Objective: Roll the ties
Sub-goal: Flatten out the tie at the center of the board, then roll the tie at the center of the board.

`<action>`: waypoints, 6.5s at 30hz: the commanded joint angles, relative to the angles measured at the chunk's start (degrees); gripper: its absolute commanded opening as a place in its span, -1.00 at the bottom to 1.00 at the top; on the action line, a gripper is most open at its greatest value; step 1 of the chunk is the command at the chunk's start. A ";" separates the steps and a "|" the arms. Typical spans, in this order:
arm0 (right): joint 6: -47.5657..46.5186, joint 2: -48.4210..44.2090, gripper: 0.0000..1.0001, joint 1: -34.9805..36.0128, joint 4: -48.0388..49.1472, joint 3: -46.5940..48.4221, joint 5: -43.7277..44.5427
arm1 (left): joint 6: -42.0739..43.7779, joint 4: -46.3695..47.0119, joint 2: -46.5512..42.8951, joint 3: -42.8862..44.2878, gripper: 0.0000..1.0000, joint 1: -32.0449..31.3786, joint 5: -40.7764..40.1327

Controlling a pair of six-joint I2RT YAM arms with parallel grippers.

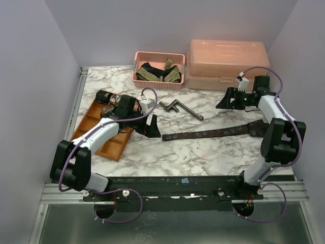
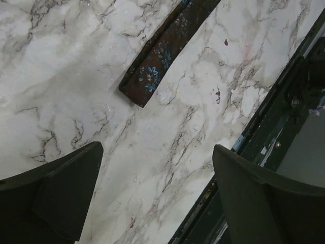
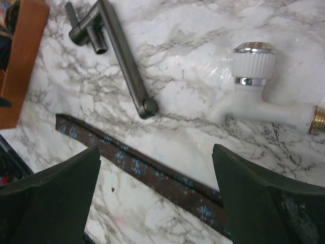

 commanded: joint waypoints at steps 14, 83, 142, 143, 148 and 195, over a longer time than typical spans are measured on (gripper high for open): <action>-19.48 -15.51 0.84 0.37 -17.26 -8.83 4.65 | -19.14 15.01 12.94 -3.67 0.08 -0.98 3.02; 0.32 5.26 0.67 13.72 -8.45 -5.44 -15.76 | -20.15 6.80 30.17 21.22 -0.17 -9.61 12.46; 12.26 15.87 -0.87 28.67 3.77 -3.86 1.69 | -20.15 16.16 30.25 17.81 -0.40 -8.83 17.05; 12.26 16.00 -0.88 28.66 3.71 -3.77 1.90 | -20.31 16.13 30.88 18.10 -0.38 -8.82 16.75; 12.18 16.17 -0.92 28.63 3.21 -3.59 2.11 | -21.56 15.46 34.79 19.66 -0.32 -8.83 14.98; 5.06 14.47 -0.99 29.29 -4.74 -5.43 -1.93 | 32.00 34.61 22.93 -0.95 0.65 -22.08 -12.52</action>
